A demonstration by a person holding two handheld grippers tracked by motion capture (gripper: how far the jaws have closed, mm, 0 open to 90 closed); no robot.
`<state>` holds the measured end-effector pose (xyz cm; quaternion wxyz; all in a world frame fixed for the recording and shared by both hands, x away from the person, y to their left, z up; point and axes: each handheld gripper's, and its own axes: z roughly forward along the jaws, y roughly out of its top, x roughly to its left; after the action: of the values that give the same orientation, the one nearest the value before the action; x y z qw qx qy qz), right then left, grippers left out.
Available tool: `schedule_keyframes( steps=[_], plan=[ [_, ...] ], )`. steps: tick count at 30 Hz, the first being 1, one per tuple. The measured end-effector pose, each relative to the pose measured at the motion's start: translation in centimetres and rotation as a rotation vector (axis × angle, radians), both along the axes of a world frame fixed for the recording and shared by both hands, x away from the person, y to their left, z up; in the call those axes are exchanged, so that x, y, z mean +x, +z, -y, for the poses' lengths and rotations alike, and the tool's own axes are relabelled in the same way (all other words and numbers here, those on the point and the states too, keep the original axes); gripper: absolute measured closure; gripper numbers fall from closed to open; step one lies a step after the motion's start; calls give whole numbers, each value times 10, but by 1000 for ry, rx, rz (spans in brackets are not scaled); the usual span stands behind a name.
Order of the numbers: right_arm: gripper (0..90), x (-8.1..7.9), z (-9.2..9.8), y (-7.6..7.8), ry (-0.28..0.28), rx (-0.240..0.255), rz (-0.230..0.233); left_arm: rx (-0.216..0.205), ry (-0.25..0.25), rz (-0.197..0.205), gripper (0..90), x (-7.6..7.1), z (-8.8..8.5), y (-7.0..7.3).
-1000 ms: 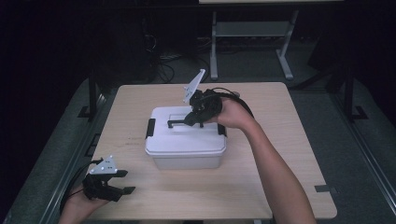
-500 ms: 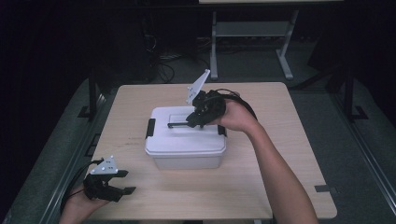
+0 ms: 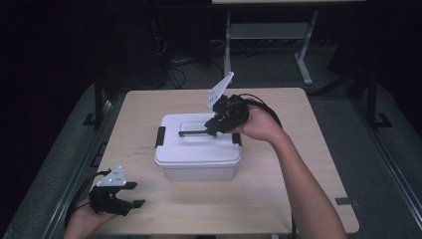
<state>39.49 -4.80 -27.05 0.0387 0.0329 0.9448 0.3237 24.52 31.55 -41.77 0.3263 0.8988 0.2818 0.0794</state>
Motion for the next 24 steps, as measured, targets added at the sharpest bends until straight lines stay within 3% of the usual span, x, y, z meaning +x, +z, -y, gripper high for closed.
schedule_keyframes(
  steps=[24],
  plan=[
    [665, -6, 14, -2, -29, 7, -10, -3, 5, -4, 310, 0, -3, -1]
  ],
)
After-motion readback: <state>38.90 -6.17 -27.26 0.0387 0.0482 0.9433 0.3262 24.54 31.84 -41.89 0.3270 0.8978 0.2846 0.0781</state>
